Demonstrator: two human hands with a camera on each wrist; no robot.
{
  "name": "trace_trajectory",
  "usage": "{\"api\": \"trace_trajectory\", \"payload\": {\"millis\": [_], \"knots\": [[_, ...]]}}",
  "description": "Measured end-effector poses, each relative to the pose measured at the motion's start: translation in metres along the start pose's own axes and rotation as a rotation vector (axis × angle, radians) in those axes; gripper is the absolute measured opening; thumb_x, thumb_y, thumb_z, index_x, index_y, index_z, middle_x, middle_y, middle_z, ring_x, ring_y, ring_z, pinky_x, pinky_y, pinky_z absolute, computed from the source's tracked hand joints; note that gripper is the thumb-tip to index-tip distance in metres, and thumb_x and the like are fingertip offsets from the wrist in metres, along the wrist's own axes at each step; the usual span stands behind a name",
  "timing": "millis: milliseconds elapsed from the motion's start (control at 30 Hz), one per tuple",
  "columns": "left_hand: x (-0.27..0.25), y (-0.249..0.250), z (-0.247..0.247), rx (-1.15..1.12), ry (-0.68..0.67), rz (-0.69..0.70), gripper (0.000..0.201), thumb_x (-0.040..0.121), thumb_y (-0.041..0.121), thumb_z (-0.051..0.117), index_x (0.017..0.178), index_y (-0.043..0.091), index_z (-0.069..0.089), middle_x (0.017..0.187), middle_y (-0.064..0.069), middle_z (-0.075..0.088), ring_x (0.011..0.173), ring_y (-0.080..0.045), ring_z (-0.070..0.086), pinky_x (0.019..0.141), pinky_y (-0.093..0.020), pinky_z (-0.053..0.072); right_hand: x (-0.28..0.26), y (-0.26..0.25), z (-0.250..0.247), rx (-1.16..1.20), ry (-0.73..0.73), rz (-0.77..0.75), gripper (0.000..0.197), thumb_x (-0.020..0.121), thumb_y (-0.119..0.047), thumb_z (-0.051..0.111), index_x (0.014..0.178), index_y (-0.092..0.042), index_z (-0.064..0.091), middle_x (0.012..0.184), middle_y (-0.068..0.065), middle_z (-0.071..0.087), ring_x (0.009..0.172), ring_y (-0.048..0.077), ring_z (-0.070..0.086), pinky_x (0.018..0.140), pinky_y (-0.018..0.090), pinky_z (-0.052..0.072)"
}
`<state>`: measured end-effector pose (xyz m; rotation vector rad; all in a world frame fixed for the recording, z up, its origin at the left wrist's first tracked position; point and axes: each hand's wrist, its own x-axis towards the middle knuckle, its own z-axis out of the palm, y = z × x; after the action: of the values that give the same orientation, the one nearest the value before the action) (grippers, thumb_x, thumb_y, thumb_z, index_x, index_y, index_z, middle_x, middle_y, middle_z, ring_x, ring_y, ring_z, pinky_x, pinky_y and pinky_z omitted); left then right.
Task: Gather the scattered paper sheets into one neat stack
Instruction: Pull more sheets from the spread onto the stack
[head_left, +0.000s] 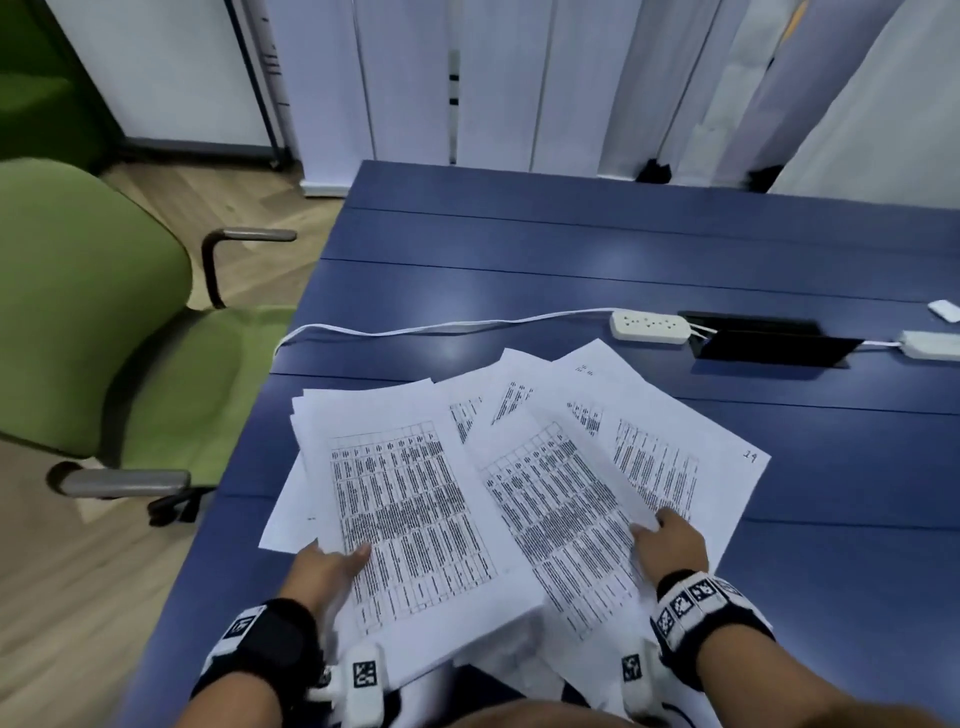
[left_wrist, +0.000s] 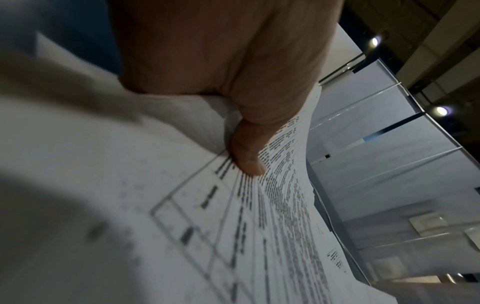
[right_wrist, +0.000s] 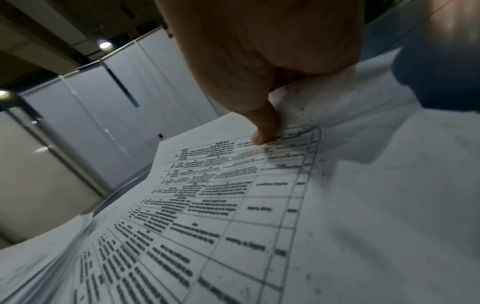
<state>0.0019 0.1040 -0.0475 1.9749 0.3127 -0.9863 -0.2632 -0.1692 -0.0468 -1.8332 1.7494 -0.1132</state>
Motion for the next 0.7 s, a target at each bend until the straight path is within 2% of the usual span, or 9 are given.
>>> {"api": "trace_trajectory", "payload": {"millis": [67,133,200,267,367,467,567,633,700], "knots": [[-0.002,0.004,0.005,0.023,-0.064,-0.010,0.091,0.082,0.037,0.073,0.142,-0.012,0.026,0.148,-0.027,0.036,0.124,-0.042,0.047,0.101,-0.043,0.042,0.004,0.012,-0.009,0.023,0.036,0.063,0.011,0.090,-0.015,0.057,0.085,-0.005,0.055,0.072,0.009,0.058,0.059,0.020,0.050,0.051,0.025,0.037],[-0.004,0.008,0.006,0.084,-0.122,0.004,0.085,0.080,0.036,0.074,0.140,-0.008,0.033,0.148,-0.027,0.035,0.129,-0.043,0.044,0.106,-0.045,0.038,0.007,0.025,-0.016,0.020,0.075,0.112,0.007,0.089,-0.013,0.055,0.087,-0.006,0.053,0.077,0.013,0.059,0.059,0.021,0.049,0.051,0.026,0.036],[-0.004,0.009,0.007,0.082,-0.146,0.012,0.088,0.085,0.032,0.071,0.147,-0.005,0.020,0.153,-0.026,0.026,0.137,-0.043,0.033,0.109,-0.050,0.030,0.011,0.039,-0.022,0.014,0.106,0.178,0.009,0.088,-0.010,0.055,0.095,-0.004,0.055,0.088,0.019,0.062,0.070,0.028,0.053,0.061,0.029,0.041],[-0.003,0.010,0.006,0.034,-0.153,0.001,0.099,0.082,0.032,0.074,0.149,-0.005,0.010,0.156,-0.024,0.021,0.139,-0.044,0.027,0.109,-0.057,0.025,0.013,0.050,-0.028,0.001,0.110,0.231,0.021,0.088,-0.010,0.056,0.107,-0.002,0.058,0.105,0.022,0.062,0.089,0.035,0.057,0.074,0.033,0.044],[0.011,0.002,0.004,0.025,-0.140,0.020,0.102,0.076,0.037,0.078,0.145,-0.010,0.020,0.156,-0.023,0.021,0.140,-0.042,0.028,0.109,-0.054,0.025,0.015,0.059,-0.033,-0.069,0.116,0.280,0.028,0.087,-0.023,0.058,0.109,-0.005,0.060,0.109,0.023,0.062,0.102,0.039,0.057,0.086,0.038,0.049],[0.016,0.004,0.007,0.002,-0.150,0.054,0.108,0.066,0.037,0.085,0.143,-0.009,0.025,0.152,-0.023,0.032,0.137,-0.040,0.034,0.107,-0.052,0.027,0.017,0.052,-0.033,-0.184,0.117,0.280,0.042,0.084,-0.038,0.063,0.117,-0.012,0.060,0.120,0.024,0.052,0.113,0.040,0.049,0.091,0.042,0.048],[0.008,0.018,0.015,0.040,-0.160,0.084,0.095,0.073,0.034,0.081,0.139,-0.011,0.031,0.146,-0.027,0.039,0.135,-0.042,0.037,0.108,-0.052,0.028,0.015,0.035,-0.033,-0.117,0.119,0.273,0.060,0.075,-0.038,0.076,0.124,-0.014,0.053,0.133,0.022,0.041,0.123,0.040,0.038,0.098,0.046,0.042],[0.002,0.026,0.023,0.057,-0.179,0.102,0.083,0.078,0.030,0.078,0.134,-0.013,0.035,0.141,-0.023,0.046,0.130,-0.039,0.042,0.108,-0.052,0.030,0.017,0.027,-0.033,-0.059,0.103,0.314,0.081,0.068,-0.035,0.082,0.134,-0.011,0.041,0.140,0.022,0.034,0.129,0.040,0.032,0.102,0.047,0.036],[0.003,0.026,0.035,0.091,-0.197,0.135,0.059,0.083,0.020,0.074,0.122,-0.013,0.043,0.122,-0.014,0.058,0.115,-0.031,0.052,0.103,-0.044,0.038,0.025,0.024,-0.037,-0.041,0.074,0.358,0.102,0.062,-0.032,0.087,0.141,-0.006,0.029,0.143,0.025,0.031,0.131,0.041,0.031,0.105,0.048,0.033]]}}
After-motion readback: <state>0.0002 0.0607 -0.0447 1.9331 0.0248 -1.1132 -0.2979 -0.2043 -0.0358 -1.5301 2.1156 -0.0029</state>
